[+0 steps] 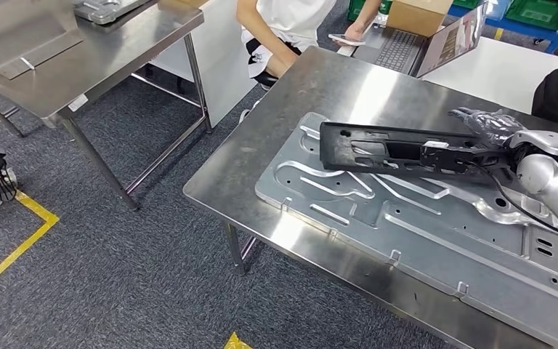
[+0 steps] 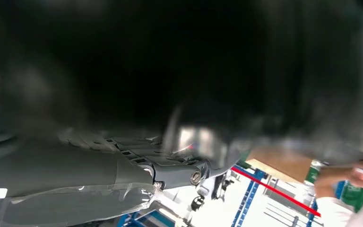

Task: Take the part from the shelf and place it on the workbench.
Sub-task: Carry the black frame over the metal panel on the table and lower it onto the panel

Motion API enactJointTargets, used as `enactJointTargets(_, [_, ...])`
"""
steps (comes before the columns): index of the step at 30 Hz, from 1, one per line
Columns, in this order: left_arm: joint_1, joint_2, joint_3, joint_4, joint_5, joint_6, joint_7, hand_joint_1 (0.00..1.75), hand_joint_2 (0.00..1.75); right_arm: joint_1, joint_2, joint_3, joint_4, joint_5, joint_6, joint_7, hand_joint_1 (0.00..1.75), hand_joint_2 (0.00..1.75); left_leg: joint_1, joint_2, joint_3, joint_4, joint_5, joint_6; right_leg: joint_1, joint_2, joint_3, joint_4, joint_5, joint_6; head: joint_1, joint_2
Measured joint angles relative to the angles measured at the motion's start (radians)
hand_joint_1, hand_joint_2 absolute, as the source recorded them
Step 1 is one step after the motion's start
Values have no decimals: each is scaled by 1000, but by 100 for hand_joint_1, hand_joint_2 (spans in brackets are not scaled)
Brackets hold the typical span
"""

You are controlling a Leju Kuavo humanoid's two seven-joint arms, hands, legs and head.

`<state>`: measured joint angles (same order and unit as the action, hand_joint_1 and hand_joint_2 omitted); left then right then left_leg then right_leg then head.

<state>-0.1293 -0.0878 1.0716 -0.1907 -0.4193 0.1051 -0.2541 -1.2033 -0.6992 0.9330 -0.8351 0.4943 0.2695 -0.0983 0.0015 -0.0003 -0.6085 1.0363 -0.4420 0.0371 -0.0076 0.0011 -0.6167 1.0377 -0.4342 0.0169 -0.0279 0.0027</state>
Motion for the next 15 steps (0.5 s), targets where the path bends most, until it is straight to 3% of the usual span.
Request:
enactJointTargets(2, [-1, -1, 0, 0, -3, -2, 1, 0, 0, -5, -1, -3, 0, 5, 5, 1, 0, 0, 4, 1, 2, -10, 8, 11, -2, 0, -14, 35, -29, 8, 0, 0])
enactJointTargets(5, [-3, -3, 0, 0, -9, -5, 3, 0, 0, -22, -1, -6, 0, 17, 24, 9, 0, 0, 5, 1, 1, -13, 12, 18, -5, 0, -91, 212, -122, 17, 1, 0])
enactJointTargets(6, [-3, -3, 0, 0, -11, -6, 5, 0, 0, -27, 0, -5, 0, 21, 35, 13, 0, 0, 4, 1, 1, -13, 12, 18, -6, 0, -113, 259, -135, 19, 1, 0])
enactJointTargets(7, [-4, -5, 0, 0, -12, -6, 7, 0, 0, -35, 1, -5, -1, 25, 46, 18, 0, 0, 4, 1, 1, -13, 12, 18, -6, 0, -119, 274, -130, 19, 1, 0])
enactJointTargets(8, [-5, -7, 0, 0, -13, -6, 9, 0, 0, -46, 3, -5, -2, 30, 57, 23, 0, 0, 4, 1, 2, -12, 11, 18, -6, -1, -106, 248, -106, 18, 1, 0])
enactJointTargets(11, [-11, -17, 0, 0, -20, -6, 13, 0, 0, -106, 11, -5, -5, 48, 89, 43, 0, 0, 1, 1, 1, -10, 10, 14, -3, -1, -12, 53, -16, 9, 1, 0])
enactJointTargets(13, [-16, -24, 0, 0, -26, -6, 18, 0, 0, -157, 27, -1, -4, 64, 114, 57, 0, 0, -3, 2, -4, -9, 12, 6, 2, 1, 11, -5, -5, 2, 0, 0])
enactJointTargets(15, [-21, -29, 0, 0, -30, -6, 22, 0, 0, -207, 48, 6, 0, 81, 137, 68, 0, 0, -5, 3, -7, -10, 13, -4, 1, 3, 9, -10, -2, -6, 0, 0])
